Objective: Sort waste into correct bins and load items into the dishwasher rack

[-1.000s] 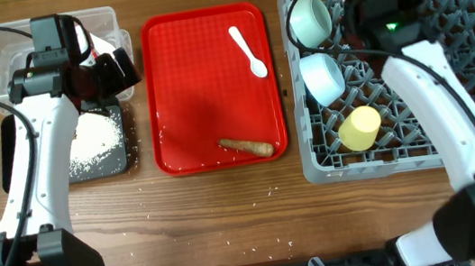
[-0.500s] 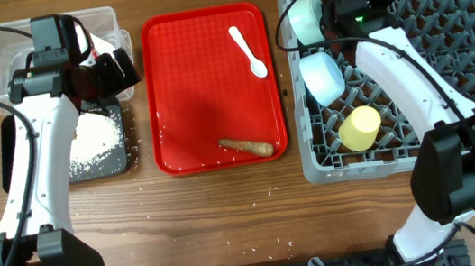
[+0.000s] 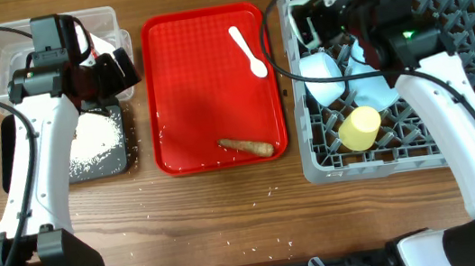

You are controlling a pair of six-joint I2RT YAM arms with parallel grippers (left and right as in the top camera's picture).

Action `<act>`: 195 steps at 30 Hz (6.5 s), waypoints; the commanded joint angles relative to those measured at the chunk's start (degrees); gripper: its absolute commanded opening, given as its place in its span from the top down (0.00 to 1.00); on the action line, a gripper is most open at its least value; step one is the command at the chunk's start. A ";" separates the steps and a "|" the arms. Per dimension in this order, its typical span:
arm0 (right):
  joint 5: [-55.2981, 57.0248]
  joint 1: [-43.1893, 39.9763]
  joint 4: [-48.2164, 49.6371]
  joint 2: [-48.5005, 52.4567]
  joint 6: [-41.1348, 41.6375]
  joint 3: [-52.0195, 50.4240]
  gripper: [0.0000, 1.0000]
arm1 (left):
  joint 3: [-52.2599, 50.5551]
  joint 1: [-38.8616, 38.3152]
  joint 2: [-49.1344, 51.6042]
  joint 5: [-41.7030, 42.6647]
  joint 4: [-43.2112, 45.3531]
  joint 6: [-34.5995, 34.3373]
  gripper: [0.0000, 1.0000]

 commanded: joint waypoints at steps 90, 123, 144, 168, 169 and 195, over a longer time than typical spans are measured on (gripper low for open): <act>19.71 -17.62 -48.13 -5.57 58.18 -8.22 0.59 | -0.33 0.37 -0.52 0.68 0.04 -0.28 0.00; 17.33 -17.25 -41.38 -20.44 34.84 -8.22 0.00 | -0.87 -40.48 20.13 -2.27 -4.37 -49.13 0.31; 17.33 -17.25 -39.74 -20.44 35.01 -8.22 0.00 | 2.91 -18.53 10.93 3.65 0.31 -37.27 0.93; 15.13 -17.25 -36.96 -20.44 35.45 -8.22 0.00 | -10.19 17.68 15.89 -17.99 4.48 -45.68 0.39; 15.13 -17.25 -36.57 -20.44 35.43 -8.22 0.00 | -9.46 17.90 15.32 -18.16 4.37 -41.83 0.32; 4.42 -17.25 -31.19 -38.69 17.94 -4.96 0.00 | -3.26 18.27 -17.44 -19.41 -5.11 -20.83 0.00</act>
